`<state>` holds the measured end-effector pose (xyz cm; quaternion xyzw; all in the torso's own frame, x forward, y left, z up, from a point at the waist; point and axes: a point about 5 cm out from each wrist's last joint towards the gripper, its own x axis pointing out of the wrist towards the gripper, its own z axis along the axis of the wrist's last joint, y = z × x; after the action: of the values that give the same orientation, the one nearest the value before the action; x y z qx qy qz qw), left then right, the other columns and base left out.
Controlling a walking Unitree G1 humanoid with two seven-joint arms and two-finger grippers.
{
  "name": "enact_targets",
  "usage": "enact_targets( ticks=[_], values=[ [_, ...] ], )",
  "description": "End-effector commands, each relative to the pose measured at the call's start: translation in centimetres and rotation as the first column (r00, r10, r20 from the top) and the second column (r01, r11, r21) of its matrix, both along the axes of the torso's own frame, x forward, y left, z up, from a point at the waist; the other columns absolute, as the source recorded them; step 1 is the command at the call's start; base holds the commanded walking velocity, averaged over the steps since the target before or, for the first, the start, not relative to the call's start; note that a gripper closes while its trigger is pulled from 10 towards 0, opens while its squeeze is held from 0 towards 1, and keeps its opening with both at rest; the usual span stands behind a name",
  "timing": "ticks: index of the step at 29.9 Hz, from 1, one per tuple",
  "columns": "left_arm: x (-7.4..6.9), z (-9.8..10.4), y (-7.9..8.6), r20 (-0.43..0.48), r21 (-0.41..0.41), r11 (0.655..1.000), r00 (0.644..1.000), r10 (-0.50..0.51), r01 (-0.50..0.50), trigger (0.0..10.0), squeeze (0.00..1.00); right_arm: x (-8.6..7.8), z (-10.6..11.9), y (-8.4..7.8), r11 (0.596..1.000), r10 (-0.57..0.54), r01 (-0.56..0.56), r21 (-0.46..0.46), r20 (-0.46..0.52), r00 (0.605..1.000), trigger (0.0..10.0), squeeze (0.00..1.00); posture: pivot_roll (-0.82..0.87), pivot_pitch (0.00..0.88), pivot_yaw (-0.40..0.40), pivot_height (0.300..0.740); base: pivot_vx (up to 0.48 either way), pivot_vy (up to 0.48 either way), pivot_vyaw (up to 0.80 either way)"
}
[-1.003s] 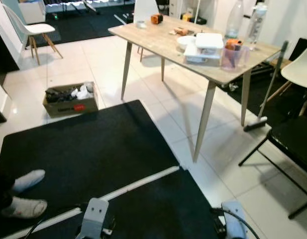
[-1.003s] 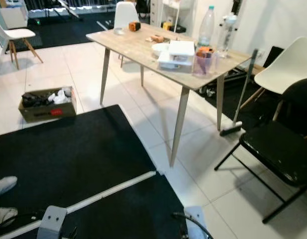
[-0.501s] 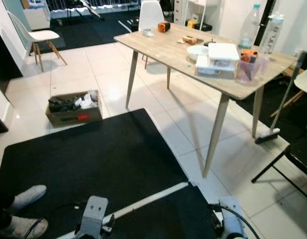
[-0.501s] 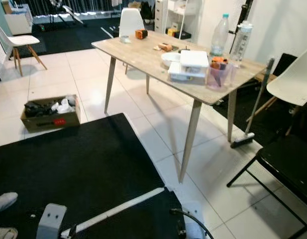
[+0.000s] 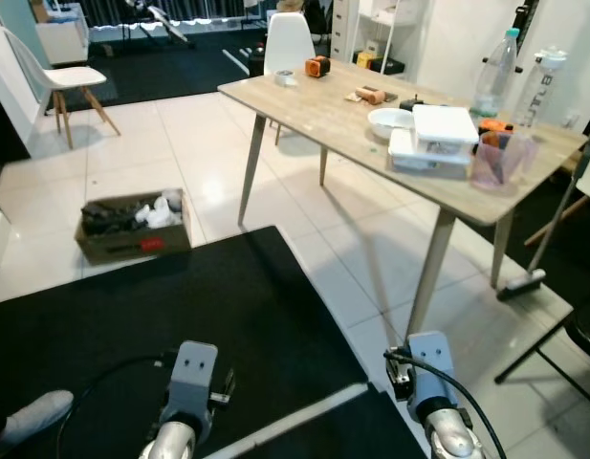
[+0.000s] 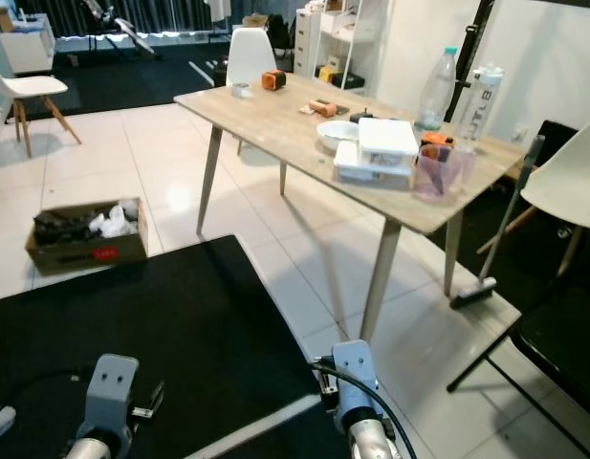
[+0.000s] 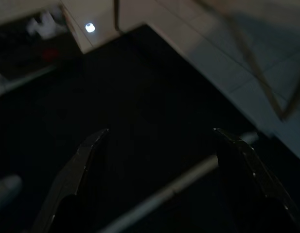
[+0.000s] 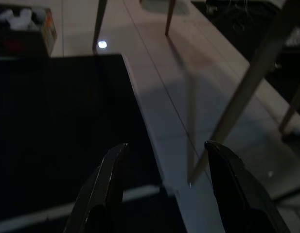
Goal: Restocking fridge
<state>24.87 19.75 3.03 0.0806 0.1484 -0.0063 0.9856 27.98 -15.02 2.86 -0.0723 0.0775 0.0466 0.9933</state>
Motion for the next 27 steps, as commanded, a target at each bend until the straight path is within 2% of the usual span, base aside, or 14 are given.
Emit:
enact_targets(
  ticks=[1, 5, 7, 10, 27],
  values=[
    [-0.7, -0.8, 0.1, -0.034, -0.003, 1.000, 0.999, 0.006, -0.006, 10.0, 0.00, -0.3, -0.4, -0.5, 1.000, -0.013, 0.012, -0.013, -0.030, 0.999, 10.0, 0.00, -0.07, 0.062, 0.018, 0.736, 0.379, 0.000, 0.00],
    [-1.1, -1.3, 0.2, -0.056, 0.005, 1.000, 0.998, 0.006, -0.005, 10.0, 0.00, -0.7, -1.0, -0.8, 1.000, -0.021, 0.020, -0.021, -0.064, 0.998, 10.0, 0.00, -0.07, 0.060, 0.017, 0.736, 0.378, 0.000, 0.00],
    [-2.0, -2.2, 0.6, -0.092, 0.016, 1.000, 0.995, 0.026, -0.024, 10.0, 0.00, -1.6, -2.3, -1.4, 0.999, -0.052, 0.050, -0.015, -0.124, 0.991, 10.0, 0.00, -0.07, 0.062, 0.015, 0.736, 0.375, 0.000, 0.00],
    [-2.7, -2.7, 0.9, -0.112, 0.023, 0.999, 0.993, 0.034, -0.032, 10.0, 0.00, -2.3, -3.1, -1.9, 0.997, -0.071, 0.070, -0.011, -0.160, 0.985, 10.0, 0.00, -0.06, 0.065, 0.013, 0.736, 0.375, 0.000, 0.00],
    [-2.4, -2.4, 0.7, -0.103, 0.021, 0.999, 0.994, 0.032, -0.030, 10.0, 0.00, -2.5, -3.2, -1.9, 0.997, -0.072, 0.071, -0.012, -0.172, 0.982, 10.0, 0.00, -0.06, 0.066, 0.017, 0.736, 0.375, 0.000, 0.00]
  ],
)
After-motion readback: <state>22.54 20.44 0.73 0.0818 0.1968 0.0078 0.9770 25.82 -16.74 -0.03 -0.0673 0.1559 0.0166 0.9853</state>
